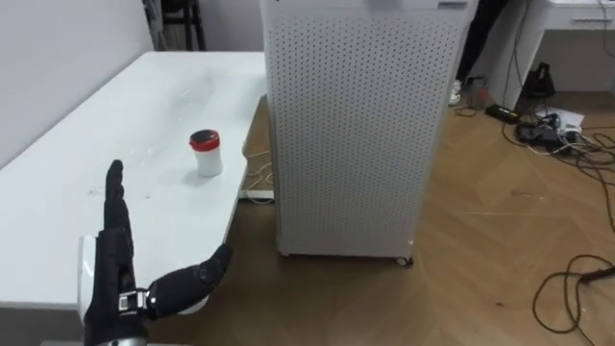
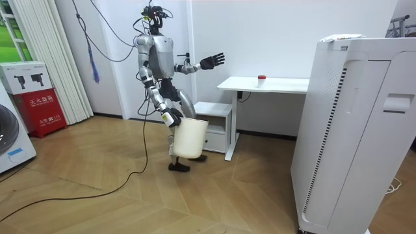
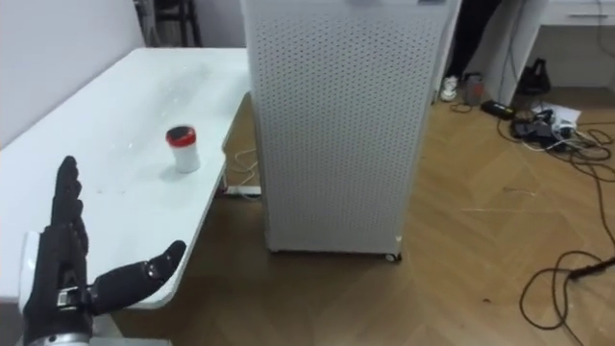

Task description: Pick garbage

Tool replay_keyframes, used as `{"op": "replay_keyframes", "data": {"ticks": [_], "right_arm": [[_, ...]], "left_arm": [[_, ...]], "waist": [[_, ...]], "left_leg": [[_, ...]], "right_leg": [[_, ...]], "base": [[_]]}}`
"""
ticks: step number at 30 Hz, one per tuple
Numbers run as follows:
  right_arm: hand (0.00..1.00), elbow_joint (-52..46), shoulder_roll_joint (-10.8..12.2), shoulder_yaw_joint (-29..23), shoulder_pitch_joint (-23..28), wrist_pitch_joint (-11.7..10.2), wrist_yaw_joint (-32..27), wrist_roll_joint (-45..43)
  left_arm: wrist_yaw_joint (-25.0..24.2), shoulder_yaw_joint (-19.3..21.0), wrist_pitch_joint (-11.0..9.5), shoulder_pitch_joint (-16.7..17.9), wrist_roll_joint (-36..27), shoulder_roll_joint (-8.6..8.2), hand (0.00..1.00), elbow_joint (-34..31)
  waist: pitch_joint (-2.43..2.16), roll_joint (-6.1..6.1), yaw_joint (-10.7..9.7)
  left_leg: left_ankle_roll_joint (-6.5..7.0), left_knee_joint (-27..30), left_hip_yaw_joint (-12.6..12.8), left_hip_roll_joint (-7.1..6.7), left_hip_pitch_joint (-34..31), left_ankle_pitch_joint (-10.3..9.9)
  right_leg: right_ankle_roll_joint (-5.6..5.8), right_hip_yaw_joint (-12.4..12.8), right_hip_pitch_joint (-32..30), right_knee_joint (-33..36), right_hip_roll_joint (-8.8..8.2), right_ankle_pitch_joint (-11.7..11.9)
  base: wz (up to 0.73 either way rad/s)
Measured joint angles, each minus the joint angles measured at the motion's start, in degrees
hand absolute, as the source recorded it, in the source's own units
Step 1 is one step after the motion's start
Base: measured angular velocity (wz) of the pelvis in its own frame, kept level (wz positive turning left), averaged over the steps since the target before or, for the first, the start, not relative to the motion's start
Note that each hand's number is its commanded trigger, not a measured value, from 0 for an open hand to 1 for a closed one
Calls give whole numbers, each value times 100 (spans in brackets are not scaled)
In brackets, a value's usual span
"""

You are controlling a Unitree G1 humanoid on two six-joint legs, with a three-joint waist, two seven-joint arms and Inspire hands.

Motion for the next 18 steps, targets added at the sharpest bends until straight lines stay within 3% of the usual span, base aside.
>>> {"op": "replay_keyframes", "data": {"ticks": [1, 2, 3, 4, 5, 6, 7, 8, 9, 11, 12, 13, 14, 15, 16, 17, 18], "right_arm": [[100, 0, 0, 16, 3, 1, 3, -1], [100, 0, -1, 18, 5, 6, 1, 2], [100, -22, -3, 18, 0, 14, -9, 1], [100, -56, 0, 18, 0, 35, -31, 1], [100, -92, 5, 19, -15, 45, -48, 3], [100, -98, -26, 15, 12, 47, -70, 5], [100, -104, -47, 4, 45, 49, -105, 5], [100, -108, -88, -41, 107, 54, -131, -14], [100, -128, -102, -56, 105, 57, -158, -26], [100, -357, -156, -50, 87, 57, -216, -17], [100, -443, -183, 12, 65, 45, -213, 2], [100, -455, -188, 56, 55, 45, -210, 1], [100, -506, -167, 122, 41, 52, -214, -34], [100, -607, -160, 240, 28, 55, -217, -47], [100, -635, -155, 289, 10, 55, -214, -52], [100, -636, -102, 313, -54, 55, -214, -53], [100, -614, -106, 316, -104, 54, -202, -69]], "left_arm": [[-6, 6, 0, 1, 2, -17, 0, 7], [-19, 20, 0, 0, -3, -50, 0, 23], [-63, 30, 0, 0, -81, -51, 0, 51], [-99, 44, 0, 1, -132, -47, 0, 47], [-147, 84, 3, -22, -202, -30, 0, 41], [-165, 88, 5, -29, -206, -37, 0, 43], [-185, 87, 4, -28, -203, -47, 0, 42], [-211, 88, -1, -22, -204, -43, 0, 39], [-211, 96, -11, -36, -204, -27, 0, 36], [-233, 112, -41, -123, -215, 22, 0, 33], [-244, 119, -53, -180, -214, 41, 0, 34], [-243, 119, -54, -189, -217, 39, 0, 35], [-234, 125, -72, -198, -212, 42, 0, 34], [-232, 144, -87, -259, -207, 47, 0, 35], [-225, 148, -96, -303, -206, 47, 0, 35], [-212, 148, -108, -420, -181, 47, 0, 38], [-185, 141, -125, -511, -113, 41, 0, 47]], "waist": [[-8, 16, 9], [-34, 49, 43], [-64, 67, 51], [-75, 46, 60], [-34, -70, 44], [3, -172, 19], [21, -200, 12], [18, -215, 41], [-19, -171, 45], [-77, -233, 90], [-36, -260, 222], [-13, -258, 232], [16, -217, 274], [56, -176, 330], [53, -139, 337], [47, -101, 328], [72, -85, 310]], "left_leg": [[-5, -157, -118, 5, -8, 75], [-42, -309, -385, 23, 5, 370], [-79, -296, -482, -26, 58, 661], [-86, -272, -457, -35, 62, 764], [-32, -219, -255, -70, 124, 888], [28, 3, 25, -96, 144, 912], [56, 171, 126, -97, 126, 893], [217, 454, 193, -122, 58, 755], [240, 566, 201, -154, 36, 632], [401, 667, 593, -225, 139, 336], [481, 808, 789, -282, 221, 189], [506, 962, 850, -307, 270, 59], [531, 1285, 934, -310, 309, -197], [550, 1579, 939, -308, 311, -478], [553, 1635, 940, -304, 314, -611], [603, 1688, 946, -364, 361, -779], [662, 1628, 959, -413, 448, -877]], "right_leg": [[3, 16, 13, 39, 30, -52], [38, 32, 39, 138, 52, -185], [112, 64, 74, 246, 40, -343], [139, 56, 81, 335, 22, -441], [218, -148, 72, 642, -133, -667], [297, -367, 83, 869, -407, -962], [322, -349, 101, 921, -437, -1069], [304, -117, 229, 927, -388, -1214], [298, -17, 280, 896, -379, -1249], [382, 210, 480, 786, -543, -1347], [405, 32, 480, 1013, -771, -1403], [469, -160, 452, 1170, -865, -1436], [523, -368, 317, 1674, -972, -1454], [684, -468, 108, 2332, -1017, -1384], [802, -565, -21, 2621, -1058, -1320], [1014, -834, -206, 3110, -1247, -1169], [1114, -1011, -373, 3483, -1402, -926]], "base": [[-58], [-56], [-54], [-41], [-15], [0], [8], [0], [0], [-25], [-44], [-53], [-47], [-41], [-20], [0], [0]]}}
